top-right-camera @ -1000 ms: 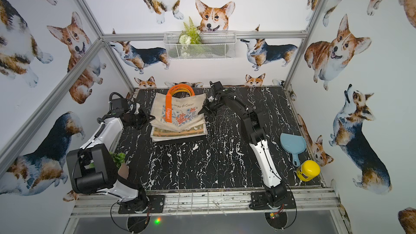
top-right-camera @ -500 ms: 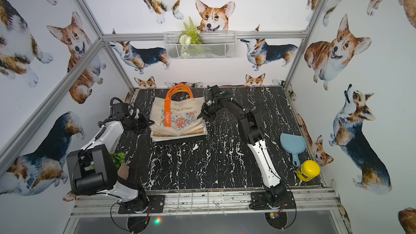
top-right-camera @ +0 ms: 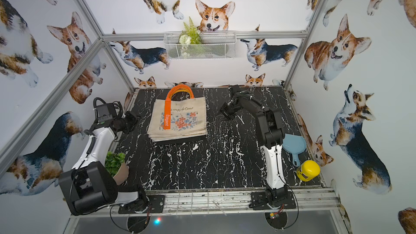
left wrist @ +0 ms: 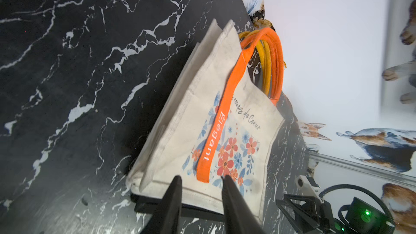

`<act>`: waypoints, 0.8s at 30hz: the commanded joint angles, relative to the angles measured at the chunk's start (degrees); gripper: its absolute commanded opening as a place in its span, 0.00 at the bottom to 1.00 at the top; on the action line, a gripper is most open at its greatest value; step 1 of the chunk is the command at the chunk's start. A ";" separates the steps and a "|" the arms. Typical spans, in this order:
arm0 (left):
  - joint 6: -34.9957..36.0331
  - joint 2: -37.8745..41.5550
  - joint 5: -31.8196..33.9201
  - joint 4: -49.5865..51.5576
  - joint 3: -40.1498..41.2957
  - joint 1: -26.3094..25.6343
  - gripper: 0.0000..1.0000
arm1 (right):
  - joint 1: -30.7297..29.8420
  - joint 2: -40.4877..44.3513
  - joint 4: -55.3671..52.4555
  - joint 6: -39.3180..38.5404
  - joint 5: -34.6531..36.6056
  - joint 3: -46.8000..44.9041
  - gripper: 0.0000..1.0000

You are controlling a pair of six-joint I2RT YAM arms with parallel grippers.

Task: Put away the canvas bag
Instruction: Place the canvas bag at the center of the board, then adjust the canvas bag at the center of the board.

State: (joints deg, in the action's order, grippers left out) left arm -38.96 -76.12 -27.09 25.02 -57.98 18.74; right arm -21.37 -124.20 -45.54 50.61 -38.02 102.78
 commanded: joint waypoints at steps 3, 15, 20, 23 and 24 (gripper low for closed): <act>-7.44 -0.25 -7.38 -11.23 1.46 -5.03 0.18 | -8.55 -0.85 3.07 -1.77 -2.20 8.05 0.30; -7.52 -14.61 -8.85 -25.69 3.64 -20.48 0.00 | -17.45 -23.71 17.97 9.20 -9.03 32.40 0.00; -4.37 -19.88 -7.02 -24.84 4.36 -20.33 0.00 | -17.31 -28.97 19.77 10.57 -9.53 32.79 0.00; -2.63 -21.98 -4.34 -22.72 4.73 -20.07 0.00 | -16.67 -28.64 16.35 7.57 -8.56 29.06 0.00; -2.53 -22.44 -3.68 -22.56 5.15 -19.77 0.00 | -16.40 -27.88 16.39 7.09 -8.27 26.55 0.00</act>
State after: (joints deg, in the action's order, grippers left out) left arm -43.83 -96.90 -33.65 2.37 -53.58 -1.52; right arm -38.46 -153.16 -28.93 58.67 -46.54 133.51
